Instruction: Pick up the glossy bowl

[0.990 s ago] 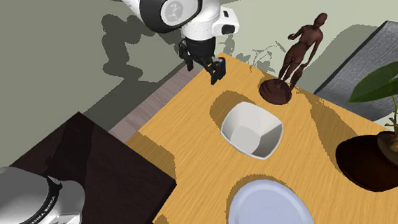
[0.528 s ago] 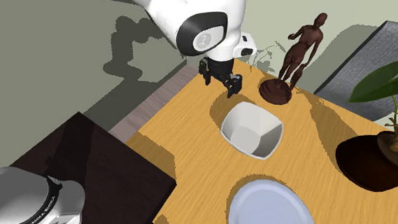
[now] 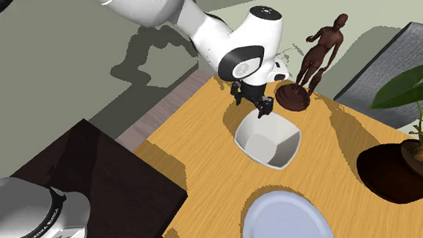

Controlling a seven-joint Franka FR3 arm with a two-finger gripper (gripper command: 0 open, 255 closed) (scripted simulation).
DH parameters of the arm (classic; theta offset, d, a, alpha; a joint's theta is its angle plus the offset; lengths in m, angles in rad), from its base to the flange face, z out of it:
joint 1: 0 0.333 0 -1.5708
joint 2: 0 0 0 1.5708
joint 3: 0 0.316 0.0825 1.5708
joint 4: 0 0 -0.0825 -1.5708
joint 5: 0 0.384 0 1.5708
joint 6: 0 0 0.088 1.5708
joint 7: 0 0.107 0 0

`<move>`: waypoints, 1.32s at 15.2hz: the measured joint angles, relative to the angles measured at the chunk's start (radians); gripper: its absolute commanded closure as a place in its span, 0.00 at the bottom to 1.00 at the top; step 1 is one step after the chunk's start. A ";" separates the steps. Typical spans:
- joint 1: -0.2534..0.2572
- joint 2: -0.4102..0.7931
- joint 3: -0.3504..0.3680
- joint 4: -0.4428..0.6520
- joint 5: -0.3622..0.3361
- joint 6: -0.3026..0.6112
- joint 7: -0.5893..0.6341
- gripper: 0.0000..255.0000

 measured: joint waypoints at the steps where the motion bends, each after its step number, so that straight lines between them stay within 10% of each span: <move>1: -0.003 0.011 0.001 0.001 0.002 0.009 -0.002 0.00; 7: -0.012 0.079 0.016 0.016 0.018 0.062 -0.007 0.00; 8: -0.013 0.083 0.017 0.016 0.019 0.065 -0.008 1.00; 20: -0.013 0.074 0.015 0.012 0.017 0.060 -0.008 1.00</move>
